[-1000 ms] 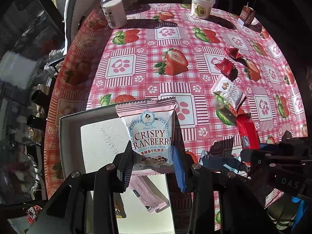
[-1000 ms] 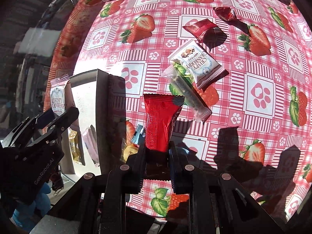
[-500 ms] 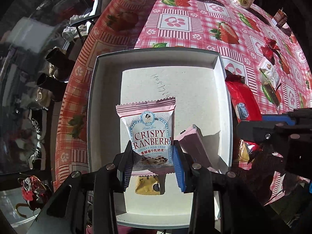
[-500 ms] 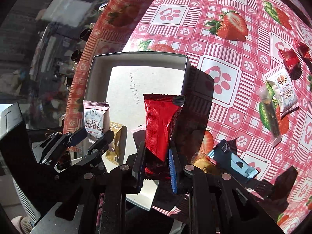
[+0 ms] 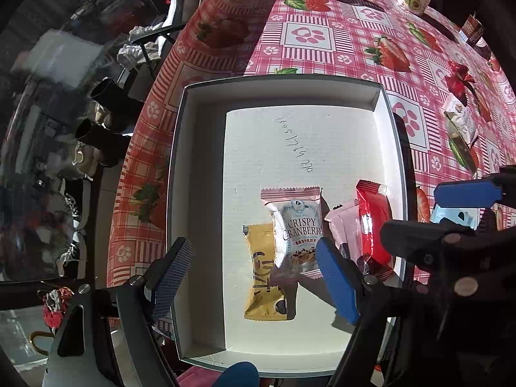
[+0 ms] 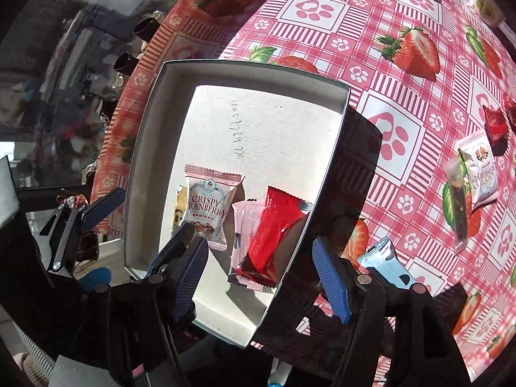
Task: Organize snacks
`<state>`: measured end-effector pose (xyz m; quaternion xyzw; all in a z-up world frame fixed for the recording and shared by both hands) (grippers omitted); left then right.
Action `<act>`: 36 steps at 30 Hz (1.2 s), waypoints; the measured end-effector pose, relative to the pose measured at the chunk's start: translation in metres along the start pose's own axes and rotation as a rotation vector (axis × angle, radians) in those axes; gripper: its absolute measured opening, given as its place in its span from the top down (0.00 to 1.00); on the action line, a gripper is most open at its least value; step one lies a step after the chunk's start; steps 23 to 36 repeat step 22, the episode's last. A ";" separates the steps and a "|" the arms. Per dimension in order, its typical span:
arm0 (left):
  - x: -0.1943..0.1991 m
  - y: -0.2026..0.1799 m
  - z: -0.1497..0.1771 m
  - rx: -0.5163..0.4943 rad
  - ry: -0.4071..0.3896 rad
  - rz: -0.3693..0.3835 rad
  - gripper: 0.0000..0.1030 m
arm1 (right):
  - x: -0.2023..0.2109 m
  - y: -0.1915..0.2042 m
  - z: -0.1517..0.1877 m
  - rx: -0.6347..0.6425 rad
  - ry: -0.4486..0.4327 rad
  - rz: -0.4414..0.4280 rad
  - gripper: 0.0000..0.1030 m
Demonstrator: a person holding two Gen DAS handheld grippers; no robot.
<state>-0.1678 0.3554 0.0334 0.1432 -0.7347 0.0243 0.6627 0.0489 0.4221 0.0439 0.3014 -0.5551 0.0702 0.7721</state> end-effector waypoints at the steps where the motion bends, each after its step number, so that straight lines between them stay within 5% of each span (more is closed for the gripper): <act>1: 0.000 0.001 0.000 0.009 0.005 -0.006 0.19 | 0.002 0.000 0.000 0.003 -0.001 0.011 0.33; 3: 0.001 0.005 0.000 0.024 0.019 -0.002 0.18 | 0.006 0.001 0.001 0.008 -0.011 0.036 0.26; 4: 0.002 0.005 0.000 0.029 0.027 0.009 0.18 | 0.009 0.000 0.001 0.012 -0.018 0.052 0.06; 5: 0.003 0.006 0.000 0.032 0.033 0.023 0.18 | 0.012 0.000 0.001 0.011 -0.028 0.070 0.00; 17: 0.016 0.007 -0.001 0.030 0.017 -0.005 0.18 | 0.037 -0.001 0.006 0.020 -0.086 0.113 0.00; 21: 0.028 0.007 -0.001 0.028 -0.053 0.001 0.18 | 0.035 -0.001 0.007 0.022 -0.091 0.117 0.00; 36: 0.029 0.007 -0.001 0.028 -0.051 0.010 0.18 | 0.035 -0.001 0.007 0.022 -0.092 0.118 0.00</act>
Point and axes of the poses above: each gripper's, at about its wrist camera, not at the fingertips, and x roughly against the way its jaws point, y to its left, z to its underside, the point moved 4 cm from there along -x, roughly the way its jaws point, and after that the axes turned 2 degrees about y, right-handed, at the moved point
